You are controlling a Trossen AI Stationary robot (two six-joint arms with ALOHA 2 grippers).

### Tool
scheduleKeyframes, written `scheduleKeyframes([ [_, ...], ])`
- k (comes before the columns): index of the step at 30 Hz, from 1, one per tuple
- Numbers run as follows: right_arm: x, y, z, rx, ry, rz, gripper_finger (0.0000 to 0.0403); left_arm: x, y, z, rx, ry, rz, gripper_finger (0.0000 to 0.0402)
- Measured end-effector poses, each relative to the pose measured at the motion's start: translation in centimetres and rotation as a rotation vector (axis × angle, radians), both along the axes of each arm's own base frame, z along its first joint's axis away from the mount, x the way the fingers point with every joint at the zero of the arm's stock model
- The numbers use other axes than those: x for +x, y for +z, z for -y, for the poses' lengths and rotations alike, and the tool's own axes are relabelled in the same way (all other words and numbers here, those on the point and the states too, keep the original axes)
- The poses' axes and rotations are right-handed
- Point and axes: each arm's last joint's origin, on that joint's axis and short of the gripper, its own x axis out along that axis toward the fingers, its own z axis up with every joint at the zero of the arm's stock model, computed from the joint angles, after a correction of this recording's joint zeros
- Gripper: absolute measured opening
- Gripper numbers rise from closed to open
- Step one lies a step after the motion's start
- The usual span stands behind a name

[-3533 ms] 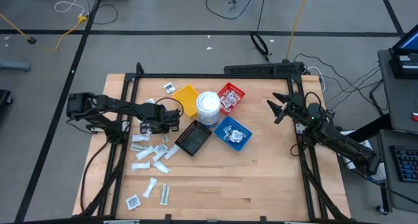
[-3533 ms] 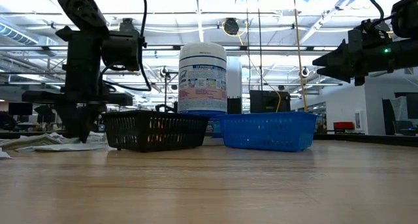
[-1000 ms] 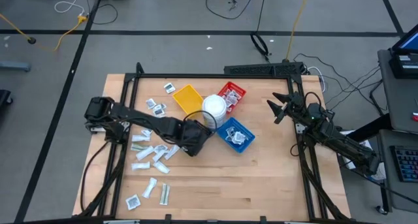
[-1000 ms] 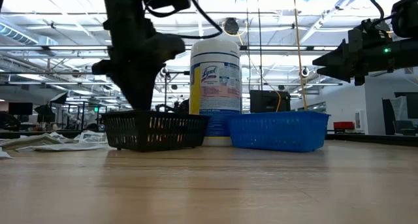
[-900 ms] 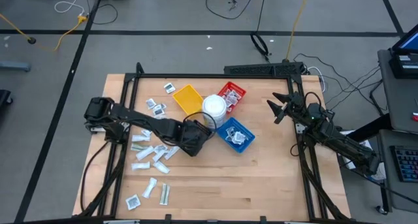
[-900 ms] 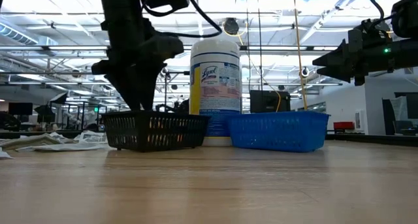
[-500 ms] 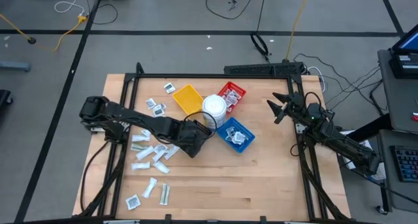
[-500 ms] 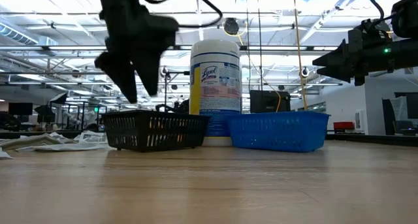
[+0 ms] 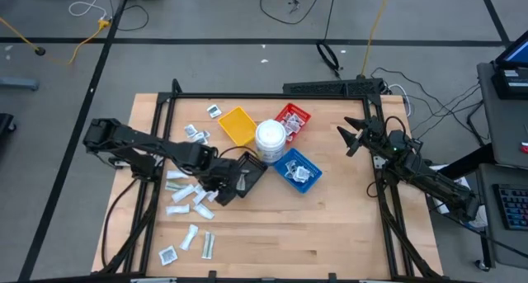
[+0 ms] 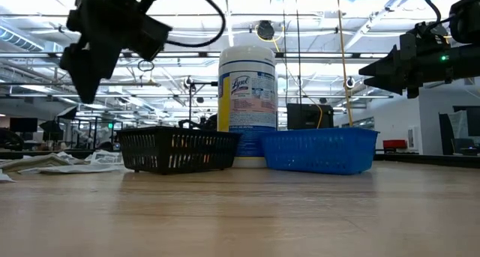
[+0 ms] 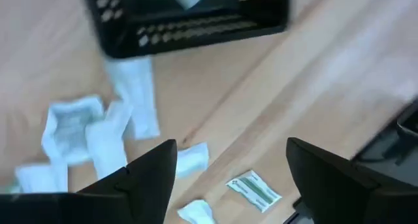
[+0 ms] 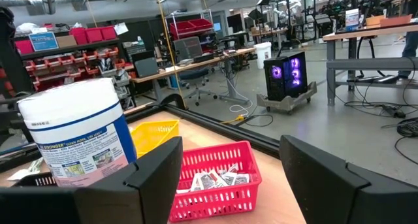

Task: Pick & Place First Aid Supplies
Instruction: Put the bandage pack into the black bin

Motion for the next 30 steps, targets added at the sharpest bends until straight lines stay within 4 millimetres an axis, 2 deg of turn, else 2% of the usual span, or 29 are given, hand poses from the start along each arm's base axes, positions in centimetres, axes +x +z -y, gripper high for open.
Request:
scheduleKeyframes([
  [4,0.0,0.0,0.0,0.0,0.0,0.0,0.0254,-0.6,-0.3,1.2,-0.021,0.112,-0.086,0.0274],
  [13,0.0,0.0,0.0,0.0,0.0,0.0,0.0254,-1.3,-1.2,6.8,-0.065,0.281,-0.181,0.0249],
  [22,0.0,0.0,0.0,0.0,0.0,0.0,0.0254,-1.9,-3.2,12.6,-0.141,0.449,-0.256,0.0261],
  [30,0.0,0.0,0.0,0.0,0.0,0.0,0.0254,-2.5,-4.9,14.9,-0.125,0.551,-0.308,0.0257],
])
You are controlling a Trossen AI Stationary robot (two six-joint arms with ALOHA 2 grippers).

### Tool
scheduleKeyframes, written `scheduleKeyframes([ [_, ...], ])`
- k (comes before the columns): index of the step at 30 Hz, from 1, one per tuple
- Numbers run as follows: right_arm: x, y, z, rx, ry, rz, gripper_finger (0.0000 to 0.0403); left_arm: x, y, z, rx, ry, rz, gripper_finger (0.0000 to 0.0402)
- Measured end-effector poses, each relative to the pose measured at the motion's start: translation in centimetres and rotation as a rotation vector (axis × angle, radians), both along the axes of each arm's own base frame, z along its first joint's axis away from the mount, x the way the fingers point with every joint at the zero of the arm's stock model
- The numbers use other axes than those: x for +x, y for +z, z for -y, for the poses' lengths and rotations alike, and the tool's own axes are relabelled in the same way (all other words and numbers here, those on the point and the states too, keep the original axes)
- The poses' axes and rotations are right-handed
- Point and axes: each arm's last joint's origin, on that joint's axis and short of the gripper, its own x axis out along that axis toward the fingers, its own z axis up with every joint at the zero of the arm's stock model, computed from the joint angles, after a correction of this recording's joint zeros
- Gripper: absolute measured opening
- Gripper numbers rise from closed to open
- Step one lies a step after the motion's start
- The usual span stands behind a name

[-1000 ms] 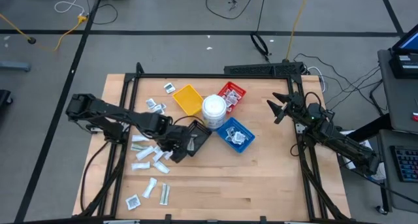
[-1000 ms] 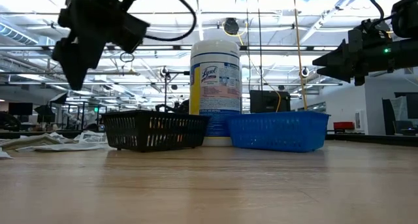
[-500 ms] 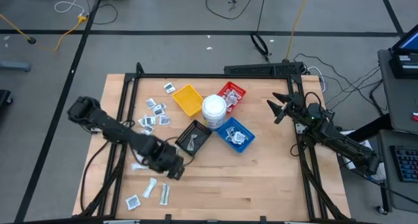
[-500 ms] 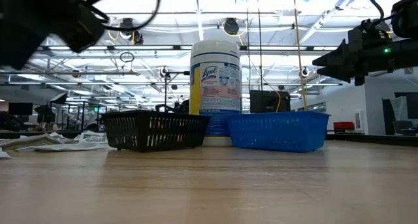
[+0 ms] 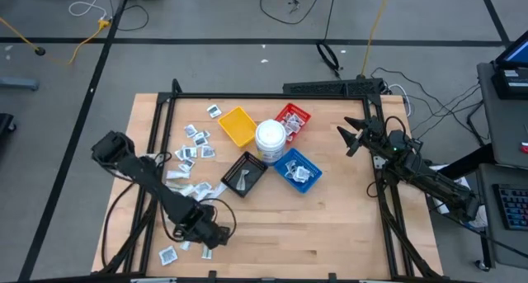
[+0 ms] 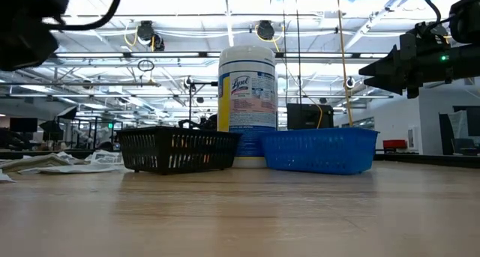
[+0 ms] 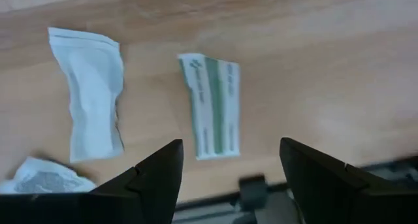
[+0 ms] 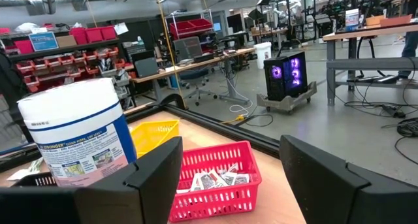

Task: Pick & Place First Aid Supplies
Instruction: Put the bandage pack into the black bin

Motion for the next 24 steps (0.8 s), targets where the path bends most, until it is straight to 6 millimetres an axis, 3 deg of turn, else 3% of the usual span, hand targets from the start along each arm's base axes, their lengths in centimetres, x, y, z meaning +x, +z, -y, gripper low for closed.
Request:
scheduleKeyframes([
  [8,0.0,0.0,0.0,0.0,0.0,0.0,0.0254,0.9,-3.4,1.0,0.051,0.015,-0.034,0.0232],
  [13,0.0,0.0,0.0,0.0,0.0,0.0,0.0254,0.9,-4.1,1.1,0.062,0.02,-0.062,0.0206],
  [16,0.0,0.0,0.0,0.0,0.0,0.0,0.0254,0.6,-4.1,0.9,0.089,0.009,-0.086,0.0161],
  [22,0.0,0.0,0.0,0.0,0.0,0.0,0.0254,0.2,-4.2,0.8,0.122,-0.044,-0.095,0.0025],
  [24,0.0,0.0,0.0,0.0,0.0,0.0,0.0254,0.2,-4.3,0.8,0.128,-0.047,-0.095,0.0011],
])
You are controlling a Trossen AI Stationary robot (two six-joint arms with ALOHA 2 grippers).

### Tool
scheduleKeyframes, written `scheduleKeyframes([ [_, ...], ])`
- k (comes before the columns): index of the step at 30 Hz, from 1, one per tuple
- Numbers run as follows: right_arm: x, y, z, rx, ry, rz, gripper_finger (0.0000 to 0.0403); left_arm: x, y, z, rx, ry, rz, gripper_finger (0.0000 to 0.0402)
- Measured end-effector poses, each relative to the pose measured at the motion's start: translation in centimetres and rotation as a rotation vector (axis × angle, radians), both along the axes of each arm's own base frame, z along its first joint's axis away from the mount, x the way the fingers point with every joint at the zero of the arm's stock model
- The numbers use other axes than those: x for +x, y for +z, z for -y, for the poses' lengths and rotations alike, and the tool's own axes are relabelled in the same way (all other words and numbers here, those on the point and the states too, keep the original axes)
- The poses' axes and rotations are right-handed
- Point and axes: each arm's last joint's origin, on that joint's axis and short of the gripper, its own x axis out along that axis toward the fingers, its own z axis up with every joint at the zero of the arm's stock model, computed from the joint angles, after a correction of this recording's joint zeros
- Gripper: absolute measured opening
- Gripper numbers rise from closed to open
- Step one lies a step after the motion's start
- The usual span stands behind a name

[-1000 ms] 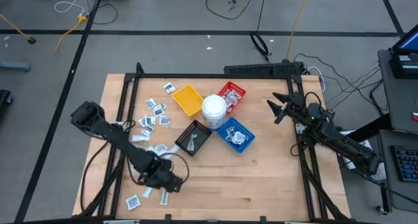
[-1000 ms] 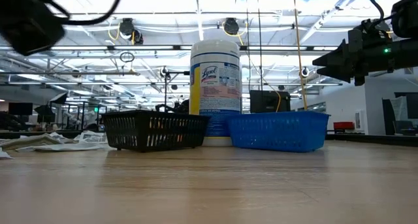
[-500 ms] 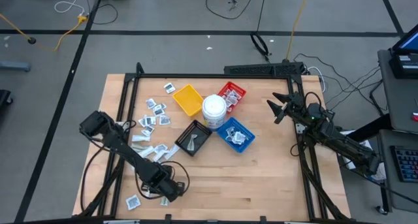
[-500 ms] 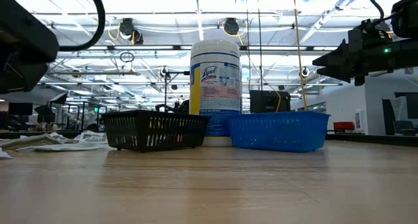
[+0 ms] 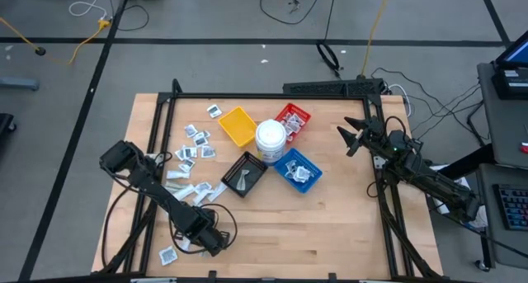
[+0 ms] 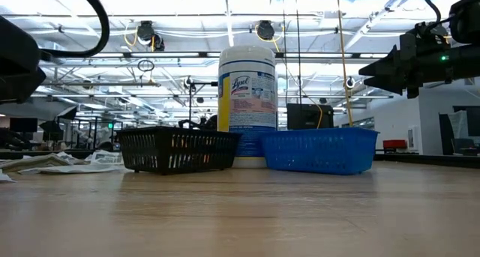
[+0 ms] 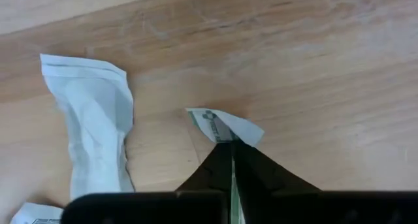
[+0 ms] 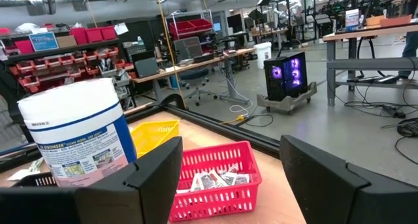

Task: Pick & Place First Aid Supplies
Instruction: Put the bandage pack into the black bin

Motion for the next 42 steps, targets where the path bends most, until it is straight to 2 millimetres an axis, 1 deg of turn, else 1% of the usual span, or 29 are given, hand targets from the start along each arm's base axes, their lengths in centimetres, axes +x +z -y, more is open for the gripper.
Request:
scheduleKeyframes([
  [3,0.0,0.0,0.0,0.0,0.0,0.0,0.0254,-0.1,0.0,0.0,-0.001,-0.024,-0.002,0.0012],
  [5,0.0,0.0,0.0,0.0,0.0,-0.001,0.0254,-0.3,0.7,-0.2,-0.011,-0.057,0.008,0.0006],
  [6,0.0,0.0,0.0,0.0,0.0,0.0,0.0254,-0.6,1.1,-0.5,0.015,-0.066,0.011,0.0004],
  [8,0.0,0.0,0.0,0.0,0.0,-0.001,0.0254,-1.2,2.6,-1.3,0.05,-0.075,0.025,0.0004],
  [10,0.0,0.0,0.0,0.0,0.0,-0.001,0.0254,-2.0,4.9,-2.1,0.067,-0.096,0.071,0.0003],
  [12,0.0,0.0,0.0,0.0,0.0,-0.001,0.0254,-2.6,6.6,-3.0,0.06,-0.136,0.092,0.0002],
  [17,0.0,0.0,0.0,0.0,0.0,0.0,0.0254,-4.0,9.4,-5.0,0.061,-0.242,0.138,0.0001],
  [20,0.0,0.0,0.0,0.0,0.0,-0.001,0.0254,-4.5,10.1,-5.7,0.089,-0.304,0.157,0.0001],
  [24,0.0,0.0,0.0,0.0,0.0,0.0,0.0254,-3.2,10.1,-7.6,0.154,-0.346,0.201,0.0001],
  [29,0.0,0.0,0.0,0.0,0.0,0.0,0.0254,-0.9,9.8,-10.6,0.249,-0.346,0.242,0.0],
  [35,0.0,0.0,0.0,0.0,0.0,0.0,0.0254,2.6,10.0,-13.9,0.369,-0.321,0.252,0.0],
  [39,0.0,0.0,0.0,0.0,0.0,0.0,0.0254,5.1,10.8,-16.0,0.396,-0.317,0.287,0.0],
  [42,0.0,0.0,0.0,0.0,0.0,0.0,0.0254,6.7,11.3,-17.3,0.41,-0.322,0.299,0.0],
])
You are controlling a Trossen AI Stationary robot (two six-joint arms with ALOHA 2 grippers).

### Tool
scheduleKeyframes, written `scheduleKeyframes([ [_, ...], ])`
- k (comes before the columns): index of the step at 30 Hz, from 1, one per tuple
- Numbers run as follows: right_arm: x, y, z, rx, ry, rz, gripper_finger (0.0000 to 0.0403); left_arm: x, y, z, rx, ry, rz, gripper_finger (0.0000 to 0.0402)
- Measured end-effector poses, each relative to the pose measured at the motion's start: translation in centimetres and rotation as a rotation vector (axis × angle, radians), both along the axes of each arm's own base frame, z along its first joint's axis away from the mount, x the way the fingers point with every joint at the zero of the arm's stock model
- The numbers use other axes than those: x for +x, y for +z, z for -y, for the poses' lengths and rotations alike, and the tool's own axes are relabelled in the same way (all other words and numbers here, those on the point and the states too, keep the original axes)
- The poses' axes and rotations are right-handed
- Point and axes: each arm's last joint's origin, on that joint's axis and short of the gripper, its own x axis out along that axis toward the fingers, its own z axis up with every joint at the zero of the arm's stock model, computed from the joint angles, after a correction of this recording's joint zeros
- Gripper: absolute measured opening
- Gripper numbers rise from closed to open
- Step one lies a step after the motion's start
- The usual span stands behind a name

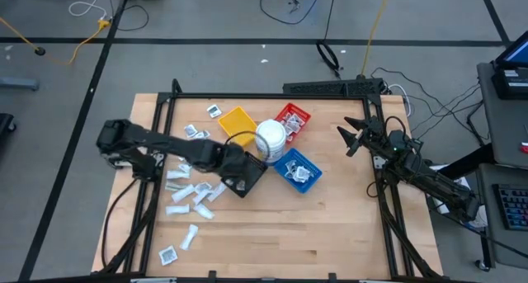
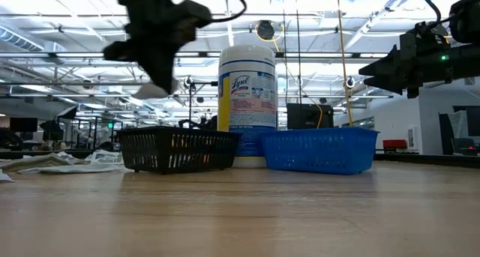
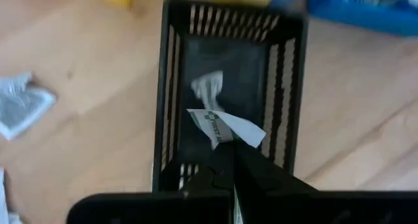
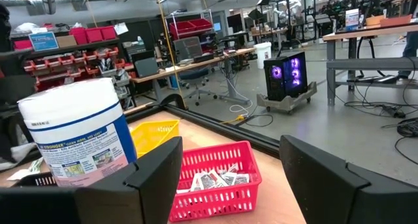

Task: Pick & Place First Aid Supplies
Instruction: Put the bandage pack into the black bin

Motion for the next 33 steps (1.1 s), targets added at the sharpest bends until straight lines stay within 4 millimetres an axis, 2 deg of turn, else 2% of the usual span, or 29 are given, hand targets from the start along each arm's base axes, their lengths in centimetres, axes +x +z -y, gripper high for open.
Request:
scheduleKeyframes([
  [5,0.0,0.0,0.0,0.0,0.0,0.0,0.0254,1.6,0.1,-0.6,0.01,-0.012,0.018,0.0],
  [12,0.0,0.0,0.0,0.0,0.0,0.0,0.0254,2.5,-3.1,1.5,0.055,-0.033,-0.01,0.0],
  [18,0.0,0.0,0.0,0.0,0.0,0.0,0.0254,2.7,-4.4,1.8,0.086,-0.038,-0.013,0.001],
  [22,0.0,0.0,0.0,0.0,0.0,0.0,0.0254,2.6,-4.1,1.7,0.12,-0.028,0.001,0.005],
  [33,0.0,0.0,0.0,0.0,0.0,0.0,0.0254,2.7,-3.8,1.7,0.126,-0.049,0.021,0.0222],
])
